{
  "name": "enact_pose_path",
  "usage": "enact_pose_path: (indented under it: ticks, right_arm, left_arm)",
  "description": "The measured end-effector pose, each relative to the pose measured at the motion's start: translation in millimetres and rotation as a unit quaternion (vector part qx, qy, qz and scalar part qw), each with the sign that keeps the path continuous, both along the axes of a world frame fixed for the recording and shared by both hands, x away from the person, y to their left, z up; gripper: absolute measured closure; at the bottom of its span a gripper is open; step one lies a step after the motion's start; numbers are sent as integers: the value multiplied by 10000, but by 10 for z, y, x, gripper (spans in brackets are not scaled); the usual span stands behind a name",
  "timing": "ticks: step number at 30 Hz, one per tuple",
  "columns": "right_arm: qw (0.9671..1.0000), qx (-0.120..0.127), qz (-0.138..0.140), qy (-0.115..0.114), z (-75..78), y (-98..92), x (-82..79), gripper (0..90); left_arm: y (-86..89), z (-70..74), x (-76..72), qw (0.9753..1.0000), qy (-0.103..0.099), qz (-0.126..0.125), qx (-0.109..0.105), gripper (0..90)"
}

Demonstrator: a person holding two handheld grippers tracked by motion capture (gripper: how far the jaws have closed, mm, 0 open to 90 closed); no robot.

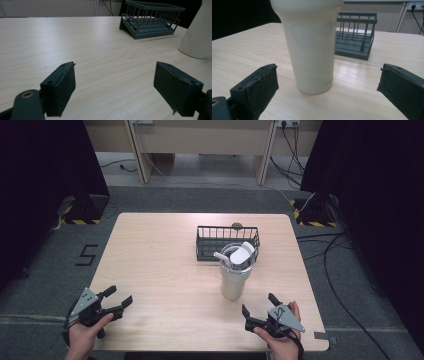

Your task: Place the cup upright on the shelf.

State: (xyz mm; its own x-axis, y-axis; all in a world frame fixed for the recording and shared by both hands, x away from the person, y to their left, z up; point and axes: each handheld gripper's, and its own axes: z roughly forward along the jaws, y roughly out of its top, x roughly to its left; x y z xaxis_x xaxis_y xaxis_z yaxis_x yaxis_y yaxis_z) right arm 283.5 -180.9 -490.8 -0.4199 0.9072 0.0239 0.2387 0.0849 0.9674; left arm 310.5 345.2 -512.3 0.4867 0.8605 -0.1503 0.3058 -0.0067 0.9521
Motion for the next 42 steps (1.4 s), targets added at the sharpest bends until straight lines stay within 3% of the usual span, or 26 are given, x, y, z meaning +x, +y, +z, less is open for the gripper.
enact_pose_path:
  ticks: [12,42]
  right_arm:
    - [9999,21,110,-92,72,89,43,33]
    - [9995,-3,254,-184,187,349,458,54]
  left_arm:
    - [0,0,-3,10000,-1,-18,16,171]
    - [3,4,-4,10000,-13,-17,-3,170]
